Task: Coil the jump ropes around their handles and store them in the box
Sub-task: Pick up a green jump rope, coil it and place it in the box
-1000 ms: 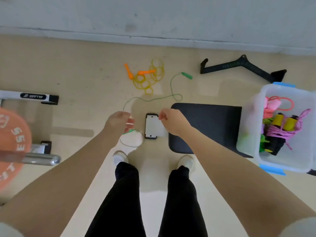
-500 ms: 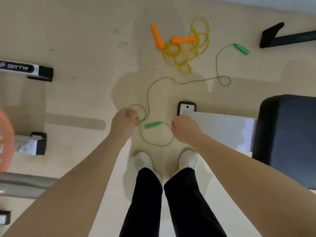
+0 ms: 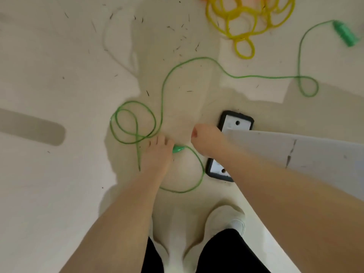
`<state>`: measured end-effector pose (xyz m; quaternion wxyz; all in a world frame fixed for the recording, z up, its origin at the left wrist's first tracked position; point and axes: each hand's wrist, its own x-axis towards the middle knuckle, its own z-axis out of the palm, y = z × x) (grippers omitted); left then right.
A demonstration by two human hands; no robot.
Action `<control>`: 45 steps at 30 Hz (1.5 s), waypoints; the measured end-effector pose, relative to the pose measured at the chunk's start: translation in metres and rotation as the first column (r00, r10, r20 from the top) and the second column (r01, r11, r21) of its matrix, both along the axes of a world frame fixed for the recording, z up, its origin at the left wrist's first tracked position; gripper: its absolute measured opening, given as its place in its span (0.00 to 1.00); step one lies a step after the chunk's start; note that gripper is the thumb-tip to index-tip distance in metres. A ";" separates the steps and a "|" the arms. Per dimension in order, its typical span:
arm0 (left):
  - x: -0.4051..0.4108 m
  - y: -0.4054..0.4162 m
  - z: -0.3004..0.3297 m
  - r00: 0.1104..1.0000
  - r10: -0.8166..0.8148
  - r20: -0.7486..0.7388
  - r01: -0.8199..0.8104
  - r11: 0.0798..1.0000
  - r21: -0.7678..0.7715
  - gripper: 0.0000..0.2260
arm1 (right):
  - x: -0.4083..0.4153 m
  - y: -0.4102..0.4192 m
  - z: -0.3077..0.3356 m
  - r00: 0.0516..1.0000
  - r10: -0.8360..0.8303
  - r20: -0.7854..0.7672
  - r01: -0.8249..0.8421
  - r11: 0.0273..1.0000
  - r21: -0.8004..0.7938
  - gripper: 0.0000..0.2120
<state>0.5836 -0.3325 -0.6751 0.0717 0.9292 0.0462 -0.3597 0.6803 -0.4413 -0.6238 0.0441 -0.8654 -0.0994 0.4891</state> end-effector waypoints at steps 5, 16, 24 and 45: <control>0.020 0.005 0.036 0.885 0.451 -0.114 -0.456 0.791 -0.408 0.11 | 0.009 -0.003 0.034 0.959 -0.284 0.024 0.277 0.948 0.155 0.22; 0.117 0.044 0.496 0.229 0.860 -0.456 -0.468 -0.313 -0.826 0.10 | 0.038 0.007 0.419 0.840 -0.437 -0.322 0.542 0.641 0.544 0.09; 0.081 0.088 0.775 0.340 0.687 -0.642 -0.273 -0.581 -0.766 0.21 | -0.004 -0.032 0.646 0.814 -0.579 0.040 0.482 0.713 0.509 0.06; -0.113 0.144 0.880 0.977 0.212 -0.006 -0.089 0.383 -0.920 0.11 | -0.136 0.129 0.883 0.412 -0.483 -0.772 0.566 -0.528 0.633 0.22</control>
